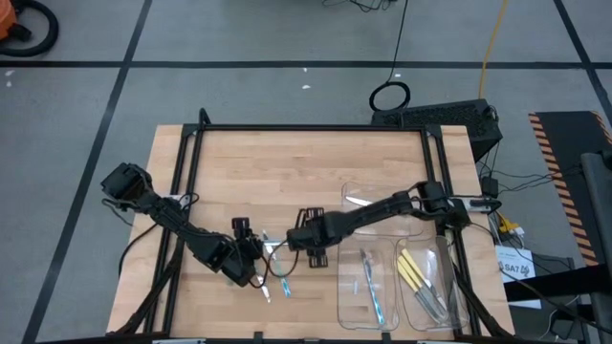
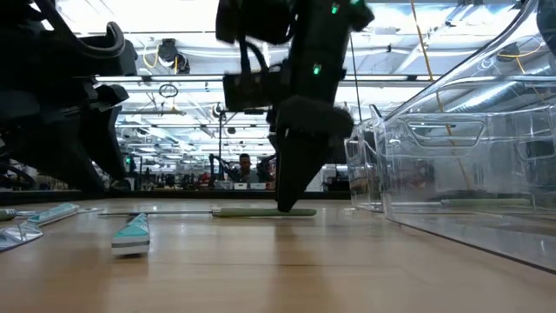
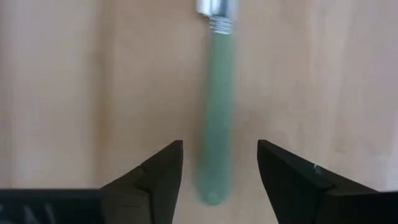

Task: Sort silverware by color (type)
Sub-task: Put the green knife into the top transparent bin

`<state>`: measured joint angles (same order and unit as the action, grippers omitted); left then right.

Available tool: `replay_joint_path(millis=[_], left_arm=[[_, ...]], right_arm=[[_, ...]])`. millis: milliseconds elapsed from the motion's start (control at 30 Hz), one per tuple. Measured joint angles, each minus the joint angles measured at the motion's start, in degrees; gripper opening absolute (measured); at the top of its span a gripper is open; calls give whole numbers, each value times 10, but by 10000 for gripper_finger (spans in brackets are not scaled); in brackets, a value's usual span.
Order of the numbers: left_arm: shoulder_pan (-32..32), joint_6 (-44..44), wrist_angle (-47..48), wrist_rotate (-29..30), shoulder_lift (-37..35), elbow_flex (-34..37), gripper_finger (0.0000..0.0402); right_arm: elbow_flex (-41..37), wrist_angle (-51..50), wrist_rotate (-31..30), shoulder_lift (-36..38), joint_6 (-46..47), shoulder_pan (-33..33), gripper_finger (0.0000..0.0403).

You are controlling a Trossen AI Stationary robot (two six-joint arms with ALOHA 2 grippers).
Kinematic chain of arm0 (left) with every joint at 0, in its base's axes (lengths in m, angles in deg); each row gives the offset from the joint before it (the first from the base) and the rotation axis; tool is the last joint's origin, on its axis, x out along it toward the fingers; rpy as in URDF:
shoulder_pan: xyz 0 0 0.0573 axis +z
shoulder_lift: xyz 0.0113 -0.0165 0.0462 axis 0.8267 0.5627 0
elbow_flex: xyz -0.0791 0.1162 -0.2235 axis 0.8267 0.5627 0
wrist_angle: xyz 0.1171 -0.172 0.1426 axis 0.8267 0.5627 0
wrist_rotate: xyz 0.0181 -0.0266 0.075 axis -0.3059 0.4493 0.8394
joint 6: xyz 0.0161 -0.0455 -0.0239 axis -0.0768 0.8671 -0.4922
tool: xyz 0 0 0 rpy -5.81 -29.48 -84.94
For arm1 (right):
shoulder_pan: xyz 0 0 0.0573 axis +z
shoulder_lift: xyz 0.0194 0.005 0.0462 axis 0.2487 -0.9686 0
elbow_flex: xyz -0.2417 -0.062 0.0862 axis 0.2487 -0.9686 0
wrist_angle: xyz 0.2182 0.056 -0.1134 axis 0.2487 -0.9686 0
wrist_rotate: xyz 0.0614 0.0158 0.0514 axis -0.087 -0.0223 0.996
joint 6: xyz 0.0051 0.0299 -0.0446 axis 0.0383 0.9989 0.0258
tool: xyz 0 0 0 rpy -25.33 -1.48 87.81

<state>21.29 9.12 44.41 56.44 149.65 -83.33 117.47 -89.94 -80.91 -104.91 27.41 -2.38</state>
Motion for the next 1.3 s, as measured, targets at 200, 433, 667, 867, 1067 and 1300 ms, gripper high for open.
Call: replay_joint_path(millis=[200, 433, 667, 867, 1067, 1300], left_arm=[[0, 0, -10, -11, 0, 0, 213], [0, 0, -26, -14, 0, 0, 213], [-2, 11, -37, -14, 0, -13, 213], [-10, -28, -30, -4, 0, -26, 213], [4, -21, 21, -4, 0, -23, 213], [42, -13, 6, -20, 0, -22, 213]], right_arm=[[-2, 2, 16, -24, -1, -13, 166], [-3, 0, 38, -40, 9, -14, 70], [-3, 5, 31, -42, 13, -14, 5], [-4, 7, 29, -42, 36, -5, 1], [-4, 6, 30, -42, 43, -3, 0], [-4, 6, 50, -41, 54, -1, 0]])
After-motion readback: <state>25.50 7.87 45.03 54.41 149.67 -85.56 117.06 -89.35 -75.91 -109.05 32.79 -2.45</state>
